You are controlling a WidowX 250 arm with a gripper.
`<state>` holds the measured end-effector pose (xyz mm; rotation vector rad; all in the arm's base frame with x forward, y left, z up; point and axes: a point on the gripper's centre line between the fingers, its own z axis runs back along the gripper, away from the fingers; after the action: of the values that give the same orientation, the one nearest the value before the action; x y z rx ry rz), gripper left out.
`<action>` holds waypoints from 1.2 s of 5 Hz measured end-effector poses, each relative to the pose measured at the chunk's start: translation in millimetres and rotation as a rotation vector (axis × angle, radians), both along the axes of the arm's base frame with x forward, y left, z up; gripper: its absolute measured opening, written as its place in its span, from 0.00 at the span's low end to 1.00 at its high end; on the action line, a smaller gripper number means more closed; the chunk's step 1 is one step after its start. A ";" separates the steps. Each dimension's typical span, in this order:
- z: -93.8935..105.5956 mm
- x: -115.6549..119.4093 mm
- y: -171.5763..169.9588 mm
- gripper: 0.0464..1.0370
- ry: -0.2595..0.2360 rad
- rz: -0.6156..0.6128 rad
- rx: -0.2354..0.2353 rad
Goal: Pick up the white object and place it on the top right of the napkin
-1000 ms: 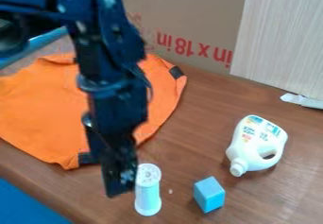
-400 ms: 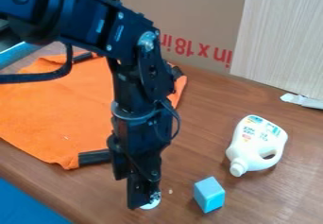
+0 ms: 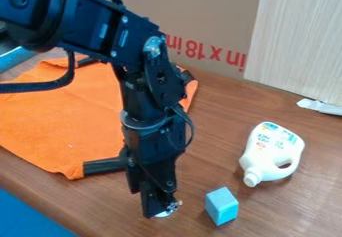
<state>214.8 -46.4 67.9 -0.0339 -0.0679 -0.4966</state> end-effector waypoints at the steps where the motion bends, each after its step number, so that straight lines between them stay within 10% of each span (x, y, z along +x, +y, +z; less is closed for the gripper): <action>1: 0.4 2.2 7.5 0.50 0.001 0.029 -0.008; 4: 71.9 38.7 106.0 0.50 0.009 0.403 -0.129; 6: 66.7 74.5 159.6 0.50 -0.028 0.558 -0.140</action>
<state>289.4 113.2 134.5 -0.1403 -0.1349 0.0665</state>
